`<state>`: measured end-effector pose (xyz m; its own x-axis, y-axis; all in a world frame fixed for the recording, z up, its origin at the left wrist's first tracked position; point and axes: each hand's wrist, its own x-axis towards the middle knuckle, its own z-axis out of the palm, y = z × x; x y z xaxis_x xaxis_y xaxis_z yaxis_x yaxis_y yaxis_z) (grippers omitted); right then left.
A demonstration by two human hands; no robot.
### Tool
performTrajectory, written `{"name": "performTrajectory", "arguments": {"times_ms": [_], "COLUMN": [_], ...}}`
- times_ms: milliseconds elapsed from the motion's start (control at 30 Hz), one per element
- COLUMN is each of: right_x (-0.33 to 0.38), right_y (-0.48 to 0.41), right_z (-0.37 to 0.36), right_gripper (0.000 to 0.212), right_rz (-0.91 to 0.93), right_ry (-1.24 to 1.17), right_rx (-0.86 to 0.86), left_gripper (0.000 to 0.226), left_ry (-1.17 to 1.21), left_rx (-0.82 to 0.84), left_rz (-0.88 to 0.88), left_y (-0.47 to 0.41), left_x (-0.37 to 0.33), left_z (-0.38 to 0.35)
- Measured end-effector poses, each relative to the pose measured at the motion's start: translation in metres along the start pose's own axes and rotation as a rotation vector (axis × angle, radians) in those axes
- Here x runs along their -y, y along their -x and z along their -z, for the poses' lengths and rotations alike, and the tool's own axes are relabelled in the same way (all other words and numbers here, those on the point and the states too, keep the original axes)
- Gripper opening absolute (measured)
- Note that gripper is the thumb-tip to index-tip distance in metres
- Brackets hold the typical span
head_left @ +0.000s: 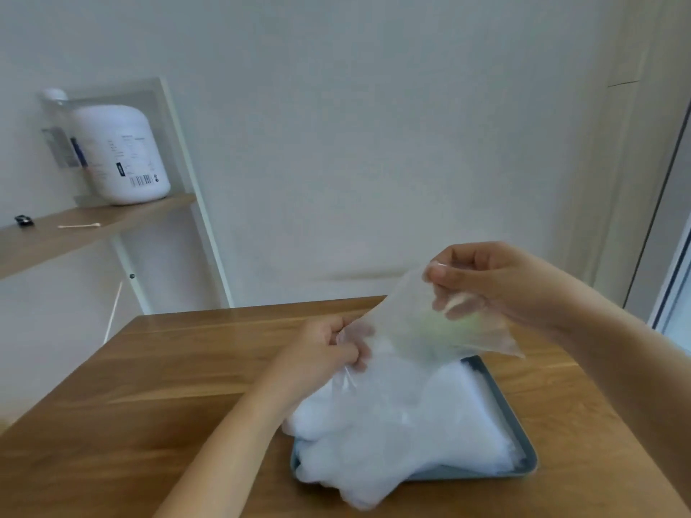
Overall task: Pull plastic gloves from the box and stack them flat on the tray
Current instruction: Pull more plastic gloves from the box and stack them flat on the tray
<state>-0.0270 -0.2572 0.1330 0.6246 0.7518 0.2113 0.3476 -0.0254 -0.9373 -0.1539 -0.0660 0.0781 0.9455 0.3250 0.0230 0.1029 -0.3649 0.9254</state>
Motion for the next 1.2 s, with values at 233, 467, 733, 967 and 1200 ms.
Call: {"name": "performTrajectory", "arguments": {"times_ms": [233,467,733,967,1200], "right_x": [0.0,-0.047,-0.111,-0.139,-0.145], "right_y": [0.001,-0.006,-0.012,-0.013,-0.017], "right_z": [-0.022,-0.019,-0.028,-0.027,-0.022], "right_gripper": [0.016,0.023,0.019,0.01,0.009], "right_rz": [-0.066,-0.338,-0.37,-0.309,-0.27], "right_ry": [0.113,0.351,0.606,0.751,0.746], "right_rx": [-0.134,-0.115,0.01,-0.001,0.03], "left_gripper": [0.028,0.026,0.029,0.034,0.023], "left_ry": [-0.185,-0.235,-0.717,-0.956,-0.71], "left_rx": [0.037,0.302,0.286,-0.16,0.207], "left_rz": [0.127,0.21,0.382,-0.058,-0.581], "left_y": [0.02,0.013,-0.009,-0.007,-0.02], "left_x": [0.003,0.001,0.033,0.033,0.038], "left_z": [0.032,0.05,0.034,0.003,-0.068]}}
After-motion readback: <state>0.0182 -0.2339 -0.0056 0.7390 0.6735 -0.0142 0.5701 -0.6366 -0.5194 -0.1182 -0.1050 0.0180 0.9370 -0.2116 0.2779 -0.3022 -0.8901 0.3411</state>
